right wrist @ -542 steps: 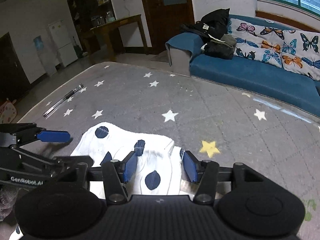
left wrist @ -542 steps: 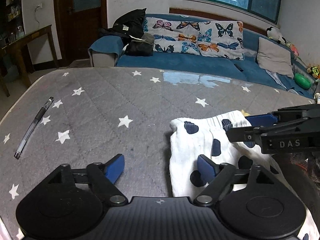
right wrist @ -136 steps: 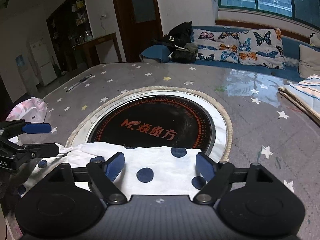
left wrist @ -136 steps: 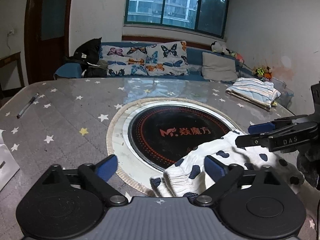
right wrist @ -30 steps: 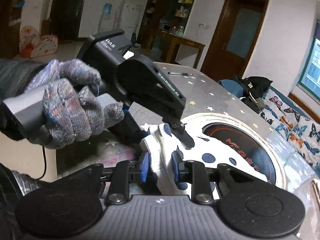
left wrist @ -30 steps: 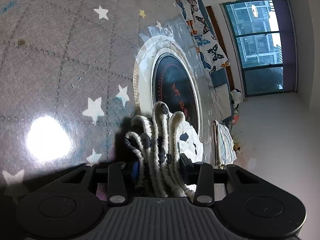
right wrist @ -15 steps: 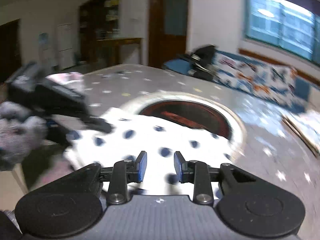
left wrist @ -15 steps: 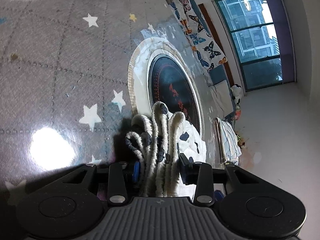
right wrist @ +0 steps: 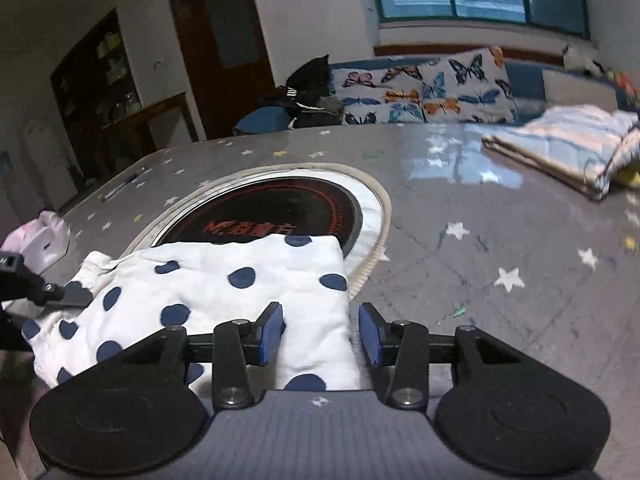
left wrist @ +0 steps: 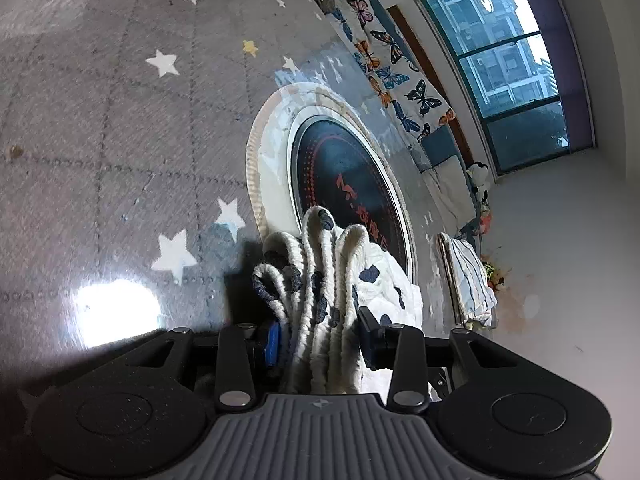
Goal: Fold clothes
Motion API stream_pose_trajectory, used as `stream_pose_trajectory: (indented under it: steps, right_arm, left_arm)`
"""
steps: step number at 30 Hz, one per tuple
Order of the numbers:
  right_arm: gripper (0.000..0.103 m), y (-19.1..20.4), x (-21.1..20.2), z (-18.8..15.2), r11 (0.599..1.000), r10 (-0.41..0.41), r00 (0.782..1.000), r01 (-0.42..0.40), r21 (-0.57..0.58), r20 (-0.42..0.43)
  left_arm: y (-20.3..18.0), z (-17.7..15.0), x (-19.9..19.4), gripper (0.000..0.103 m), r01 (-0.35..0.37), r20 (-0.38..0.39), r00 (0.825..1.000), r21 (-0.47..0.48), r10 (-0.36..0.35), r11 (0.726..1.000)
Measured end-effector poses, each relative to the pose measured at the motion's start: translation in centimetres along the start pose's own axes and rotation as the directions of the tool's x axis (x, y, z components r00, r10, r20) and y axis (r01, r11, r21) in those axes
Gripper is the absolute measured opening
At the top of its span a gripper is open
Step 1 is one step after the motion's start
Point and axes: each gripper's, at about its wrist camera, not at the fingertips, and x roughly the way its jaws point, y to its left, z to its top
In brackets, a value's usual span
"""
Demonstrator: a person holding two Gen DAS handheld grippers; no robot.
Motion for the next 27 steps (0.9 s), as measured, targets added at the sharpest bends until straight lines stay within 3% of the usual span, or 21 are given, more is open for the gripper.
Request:
stream_pose_trajectory:
  steps: [7,15,27]
  right_arm:
    - [0.041,-0.2,0.0,-0.7,0.997,0.054,0.999,-0.054,0.045,-0.001]
    - [0.014,0.1,-0.6,-1.0,0.992,0.091,0.996,-0.091,0.089,0.005]
    - [0.009,0.1,-3.9,-2.3,0.980,0.077,0.992,-0.095,0.177,0.105]
  left_arm:
    - [-0.3,0.1,0.3,0.040,-0.006,0.002,1.000,0.020,0.006,1.000]
    - [-0.7,0.0,0.4,0.040,-0.022,0.010,1.000,0.067,0.022,0.998]
    - [-4.1,-0.9,0.8,0.037,-0.118,0.051,0.993,0.295,0.108,0.948]
